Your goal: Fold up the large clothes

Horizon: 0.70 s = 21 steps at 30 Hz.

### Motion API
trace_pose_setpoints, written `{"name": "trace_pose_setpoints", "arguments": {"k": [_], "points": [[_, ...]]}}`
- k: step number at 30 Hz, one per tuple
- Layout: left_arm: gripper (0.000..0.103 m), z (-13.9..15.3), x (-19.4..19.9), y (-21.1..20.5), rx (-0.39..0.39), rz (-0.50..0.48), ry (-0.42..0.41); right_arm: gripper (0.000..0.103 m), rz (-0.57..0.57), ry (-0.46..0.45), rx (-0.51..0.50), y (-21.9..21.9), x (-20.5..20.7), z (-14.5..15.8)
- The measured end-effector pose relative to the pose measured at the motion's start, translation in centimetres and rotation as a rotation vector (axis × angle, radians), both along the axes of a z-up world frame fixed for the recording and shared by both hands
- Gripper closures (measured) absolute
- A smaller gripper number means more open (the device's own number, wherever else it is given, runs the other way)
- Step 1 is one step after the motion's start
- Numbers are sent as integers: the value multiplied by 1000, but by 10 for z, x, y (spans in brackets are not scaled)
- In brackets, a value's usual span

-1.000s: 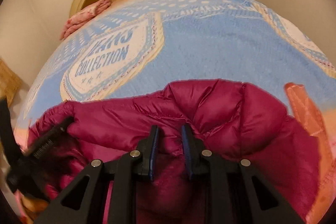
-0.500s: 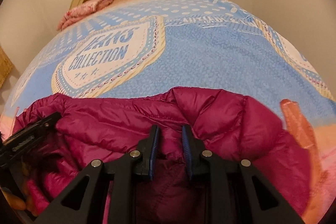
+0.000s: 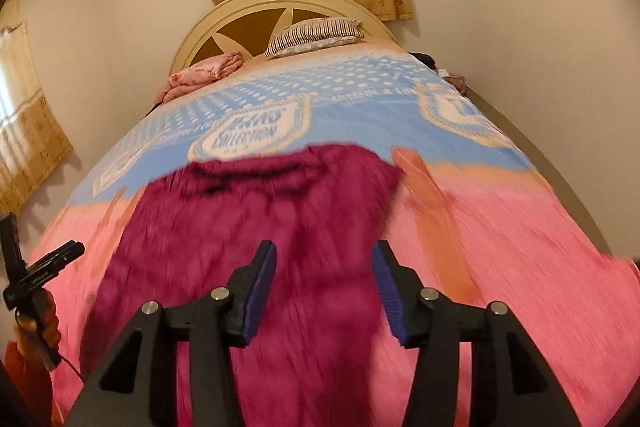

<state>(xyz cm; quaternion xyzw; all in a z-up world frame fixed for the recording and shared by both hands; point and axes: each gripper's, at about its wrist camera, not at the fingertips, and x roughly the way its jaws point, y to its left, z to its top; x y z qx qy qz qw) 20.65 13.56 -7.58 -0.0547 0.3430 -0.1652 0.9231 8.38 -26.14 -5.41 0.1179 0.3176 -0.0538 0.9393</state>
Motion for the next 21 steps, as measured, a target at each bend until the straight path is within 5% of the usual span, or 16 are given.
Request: {"name": "trace_pose_setpoints", "arguments": {"k": [7,21], "points": [[21,-38,-61,29,-46,-32,102,49,16,125,10,7,-102,-33],[21,-87,-132,39,-101,-47,184,49,65,262,120,40,-150,-121]]}}
